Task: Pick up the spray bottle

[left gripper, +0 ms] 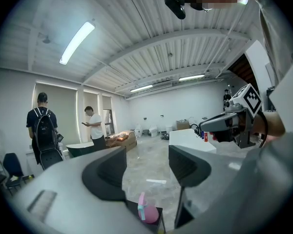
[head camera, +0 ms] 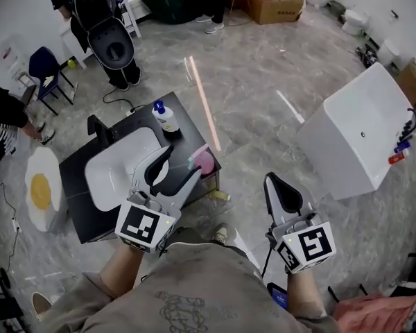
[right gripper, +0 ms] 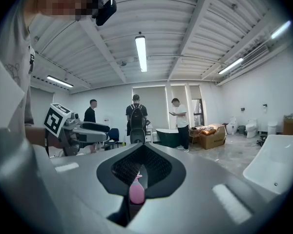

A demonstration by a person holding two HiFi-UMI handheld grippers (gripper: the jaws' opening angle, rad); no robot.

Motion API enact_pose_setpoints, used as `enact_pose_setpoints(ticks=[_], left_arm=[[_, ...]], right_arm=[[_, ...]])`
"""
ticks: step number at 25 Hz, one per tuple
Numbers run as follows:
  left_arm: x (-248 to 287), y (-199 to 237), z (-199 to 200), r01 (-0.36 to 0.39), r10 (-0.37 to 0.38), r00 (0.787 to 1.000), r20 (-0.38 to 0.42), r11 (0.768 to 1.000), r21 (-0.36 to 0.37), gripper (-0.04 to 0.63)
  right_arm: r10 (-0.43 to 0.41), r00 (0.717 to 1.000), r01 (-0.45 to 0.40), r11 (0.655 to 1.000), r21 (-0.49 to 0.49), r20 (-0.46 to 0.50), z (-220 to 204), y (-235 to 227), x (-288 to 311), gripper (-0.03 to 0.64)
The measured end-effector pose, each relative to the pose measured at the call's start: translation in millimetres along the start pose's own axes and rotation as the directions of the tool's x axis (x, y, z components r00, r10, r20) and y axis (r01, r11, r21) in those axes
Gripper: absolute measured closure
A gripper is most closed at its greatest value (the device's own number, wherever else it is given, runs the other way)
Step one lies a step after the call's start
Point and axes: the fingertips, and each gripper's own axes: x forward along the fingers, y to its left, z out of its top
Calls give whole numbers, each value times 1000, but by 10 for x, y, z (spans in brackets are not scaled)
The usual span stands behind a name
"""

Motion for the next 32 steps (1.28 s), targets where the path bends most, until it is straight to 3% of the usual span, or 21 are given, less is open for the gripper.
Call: enact_pose_setpoints(ticks=[12, 32], left_arm=[[143, 73, -168, -2, 2, 999, -50, 1000, -5, 334], [605, 174, -984, 183, -175, 971, -165, 983, 33, 334]], right_arm=[[47, 999, -47, 999, 12, -26, -68, -64, 275, 586], [-111, 986, 117, 992, 46, -124, -257, 147, 613, 586]])
